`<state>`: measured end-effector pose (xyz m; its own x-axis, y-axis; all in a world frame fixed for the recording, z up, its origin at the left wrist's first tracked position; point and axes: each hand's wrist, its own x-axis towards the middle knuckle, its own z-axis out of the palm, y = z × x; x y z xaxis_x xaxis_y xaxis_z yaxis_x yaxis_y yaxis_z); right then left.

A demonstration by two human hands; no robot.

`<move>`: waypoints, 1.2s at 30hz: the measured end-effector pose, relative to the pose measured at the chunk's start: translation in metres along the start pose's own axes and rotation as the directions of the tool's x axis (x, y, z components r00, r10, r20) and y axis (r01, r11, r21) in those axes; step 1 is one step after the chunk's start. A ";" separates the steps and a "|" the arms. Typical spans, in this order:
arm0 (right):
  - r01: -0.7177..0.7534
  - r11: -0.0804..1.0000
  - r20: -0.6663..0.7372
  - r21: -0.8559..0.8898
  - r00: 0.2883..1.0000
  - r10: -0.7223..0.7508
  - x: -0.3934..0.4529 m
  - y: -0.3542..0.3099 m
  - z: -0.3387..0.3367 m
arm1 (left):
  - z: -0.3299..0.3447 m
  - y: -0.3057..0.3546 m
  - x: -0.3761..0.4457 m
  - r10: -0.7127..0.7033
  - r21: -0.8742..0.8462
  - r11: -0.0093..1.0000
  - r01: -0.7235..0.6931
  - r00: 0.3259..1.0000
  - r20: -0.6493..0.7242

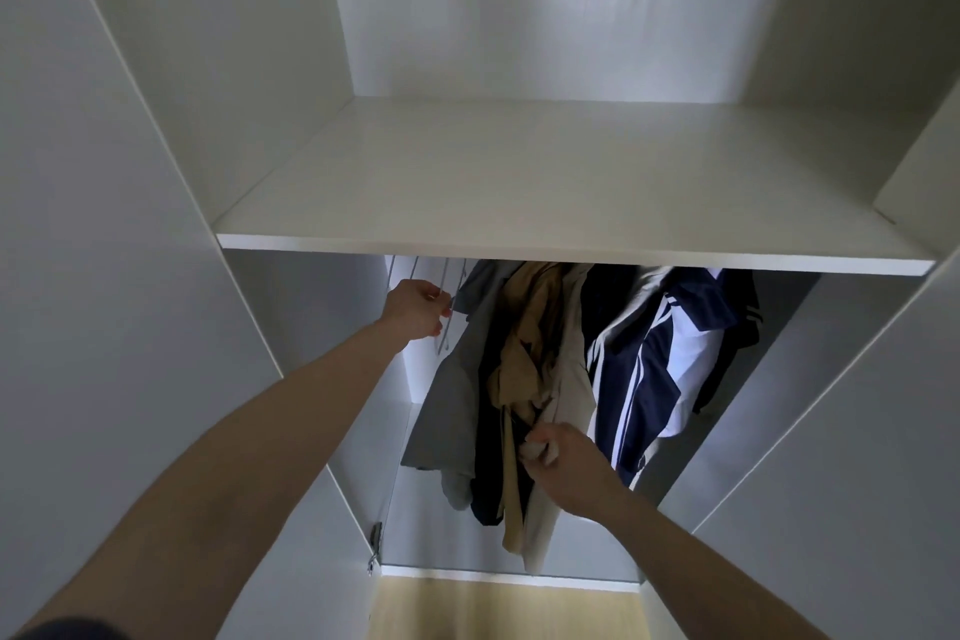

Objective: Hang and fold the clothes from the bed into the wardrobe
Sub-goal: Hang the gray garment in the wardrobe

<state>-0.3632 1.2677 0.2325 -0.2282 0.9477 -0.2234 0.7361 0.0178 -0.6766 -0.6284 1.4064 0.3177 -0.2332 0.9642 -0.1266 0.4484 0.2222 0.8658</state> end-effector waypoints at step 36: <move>-0.336 0.926 -0.133 0.170 0.924 0.359 -0.112 -0.017 0.074 | 0.039 -0.067 0.000 0.036 -0.141 0.989 -0.042 0.998 -0.049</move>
<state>-0.3971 1.1374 0.2175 0.1386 0.9242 -0.3559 0.6503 -0.3559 -0.6711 -0.6251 1.3975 0.2404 -0.2595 0.9631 -0.0717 0.3314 0.1585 0.9301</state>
